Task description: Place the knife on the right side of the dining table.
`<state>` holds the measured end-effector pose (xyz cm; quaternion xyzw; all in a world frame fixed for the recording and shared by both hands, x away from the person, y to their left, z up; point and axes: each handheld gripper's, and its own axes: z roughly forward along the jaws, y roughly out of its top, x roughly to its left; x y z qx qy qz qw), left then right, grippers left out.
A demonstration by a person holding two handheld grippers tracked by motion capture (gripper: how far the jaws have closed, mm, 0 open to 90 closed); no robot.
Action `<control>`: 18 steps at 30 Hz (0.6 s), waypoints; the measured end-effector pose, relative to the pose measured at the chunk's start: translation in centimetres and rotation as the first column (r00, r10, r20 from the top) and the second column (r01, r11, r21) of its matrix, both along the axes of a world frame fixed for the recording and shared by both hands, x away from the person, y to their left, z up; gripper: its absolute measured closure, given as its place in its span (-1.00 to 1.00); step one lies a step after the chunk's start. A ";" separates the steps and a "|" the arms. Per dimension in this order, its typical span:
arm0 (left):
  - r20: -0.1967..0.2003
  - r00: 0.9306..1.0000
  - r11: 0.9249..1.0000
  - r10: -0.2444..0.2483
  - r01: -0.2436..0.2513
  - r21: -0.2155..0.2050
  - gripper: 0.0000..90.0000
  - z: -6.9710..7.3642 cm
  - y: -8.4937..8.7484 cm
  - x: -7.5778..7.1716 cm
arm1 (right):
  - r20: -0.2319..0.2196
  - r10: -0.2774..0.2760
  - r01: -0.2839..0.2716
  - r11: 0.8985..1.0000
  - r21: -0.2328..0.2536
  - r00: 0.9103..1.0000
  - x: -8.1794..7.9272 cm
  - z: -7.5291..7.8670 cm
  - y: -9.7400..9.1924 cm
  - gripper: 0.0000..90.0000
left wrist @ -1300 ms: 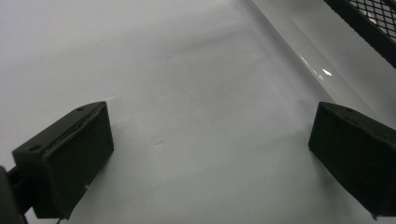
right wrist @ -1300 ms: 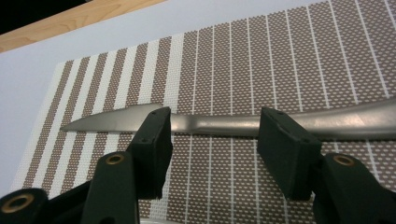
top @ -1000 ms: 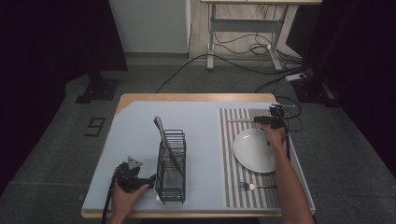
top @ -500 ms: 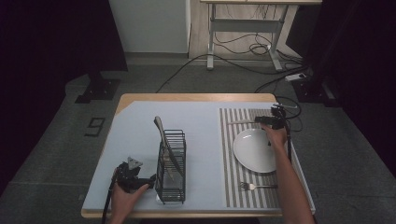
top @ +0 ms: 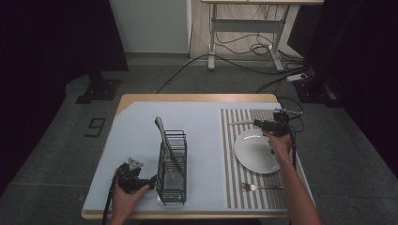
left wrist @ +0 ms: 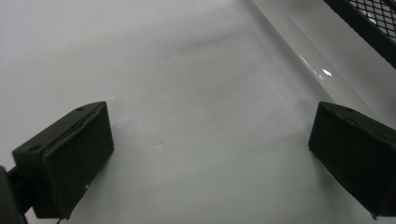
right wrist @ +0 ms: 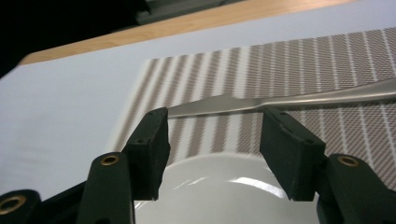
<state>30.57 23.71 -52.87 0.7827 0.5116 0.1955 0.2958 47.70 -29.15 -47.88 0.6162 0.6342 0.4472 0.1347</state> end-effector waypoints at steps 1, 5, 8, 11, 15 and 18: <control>-0.001 1.000 1.000 -0.001 0.001 0.002 -1.00 0.0 0.0 0.0 | 0.014 0.012 -0.012 1.000 0.003 1.000 -0.6 0.2 0.1 -0.06; -0.002 1.000 1.000 0.000 0.000 0.001 -1.00 0.0 0.0 0.0 | 0.056 0.065 -0.066 0.998 0.015 0.996 -3.1 0.7 0.8 -0.07; -0.001 1.000 1.000 0.001 -0.001 -0.002 -1.00 0.0 0.0 0.0 | 0.088 0.105 -0.107 0.994 0.016 0.991 -5.1 0.8 1.6 -0.09; 0.000 1.000 1.000 0.002 -0.002 -0.002 -1.00 0.0 0.0 0.0 | 0.119 0.149 -0.153 0.988 0.026 0.982 -7.3 0.7 2.6 -0.11; 0.000 1.000 1.000 0.002 -0.002 -0.002 -1.00 0.0 0.0 0.0 | 0.149 0.212 -0.217 0.976 0.018 0.966 -10.2 0.2 4.2 -0.13; 0.000 1.000 1.000 0.002 -0.002 -0.002 -1.00 0.0 0.0 0.0 | 0.153 0.253 -0.256 0.967 0.003 0.955 -11.5 -0.1 5.2 -0.15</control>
